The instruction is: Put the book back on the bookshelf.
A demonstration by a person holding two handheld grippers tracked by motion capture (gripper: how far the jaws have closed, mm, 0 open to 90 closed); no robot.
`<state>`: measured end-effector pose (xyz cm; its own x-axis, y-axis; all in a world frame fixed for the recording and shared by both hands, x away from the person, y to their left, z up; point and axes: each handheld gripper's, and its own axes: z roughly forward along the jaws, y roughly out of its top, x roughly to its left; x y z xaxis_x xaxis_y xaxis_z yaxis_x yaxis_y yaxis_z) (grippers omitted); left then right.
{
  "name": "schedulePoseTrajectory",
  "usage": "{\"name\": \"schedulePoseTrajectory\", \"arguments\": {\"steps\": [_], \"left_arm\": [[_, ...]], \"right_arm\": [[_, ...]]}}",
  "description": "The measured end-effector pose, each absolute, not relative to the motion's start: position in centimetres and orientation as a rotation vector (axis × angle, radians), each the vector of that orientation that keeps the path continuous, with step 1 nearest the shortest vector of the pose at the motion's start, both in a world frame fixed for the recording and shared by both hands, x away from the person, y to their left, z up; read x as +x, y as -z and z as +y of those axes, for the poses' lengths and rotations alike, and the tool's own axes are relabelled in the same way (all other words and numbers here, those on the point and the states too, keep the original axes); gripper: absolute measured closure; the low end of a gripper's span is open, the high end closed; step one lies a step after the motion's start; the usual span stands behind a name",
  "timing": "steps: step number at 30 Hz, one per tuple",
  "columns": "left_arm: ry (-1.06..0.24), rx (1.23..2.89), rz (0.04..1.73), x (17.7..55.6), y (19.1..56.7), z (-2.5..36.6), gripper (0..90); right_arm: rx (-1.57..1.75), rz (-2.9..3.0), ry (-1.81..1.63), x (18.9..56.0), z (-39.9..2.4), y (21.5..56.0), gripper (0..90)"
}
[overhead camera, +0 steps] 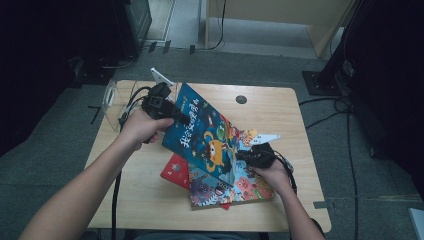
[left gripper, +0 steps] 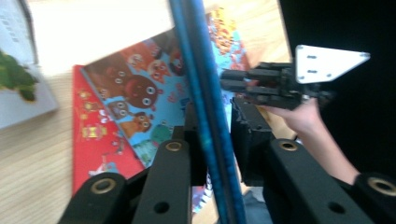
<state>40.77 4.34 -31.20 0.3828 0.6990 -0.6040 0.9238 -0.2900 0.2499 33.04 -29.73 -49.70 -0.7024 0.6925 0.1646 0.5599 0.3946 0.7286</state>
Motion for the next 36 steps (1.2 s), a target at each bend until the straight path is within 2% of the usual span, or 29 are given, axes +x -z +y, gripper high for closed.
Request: {"name": "schedulePoseTrajectory", "arguments": {"steps": [2,6,10,19,36], "left_arm": [[0.516,2.106,1.376,40.8,30.7,4.3,79.5],[0.508,2.118,1.371,40.6,29.9,4.6,81.3],[0.531,2.134,1.381,40.3,29.2,5.2,83.6],[0.451,2.211,1.37,38.6,27.2,7.0,83.8],[0.379,2.112,1.433,35.3,25.9,13.5,83.7]], "right_arm": [[1.125,2.47,-1.187,33.1,-29.9,49.7,71.0],[1.151,2.396,-1.219,33.1,-31.1,49.3,63.8],[1.2,2.336,-1.263,33.1,-32.2,49.1,62.0],[1.191,2.347,-1.241,33.2,-32.0,49.3,61.2],[1.18,2.338,-1.178,33.9,-30.9,49.7,53.3]]}}
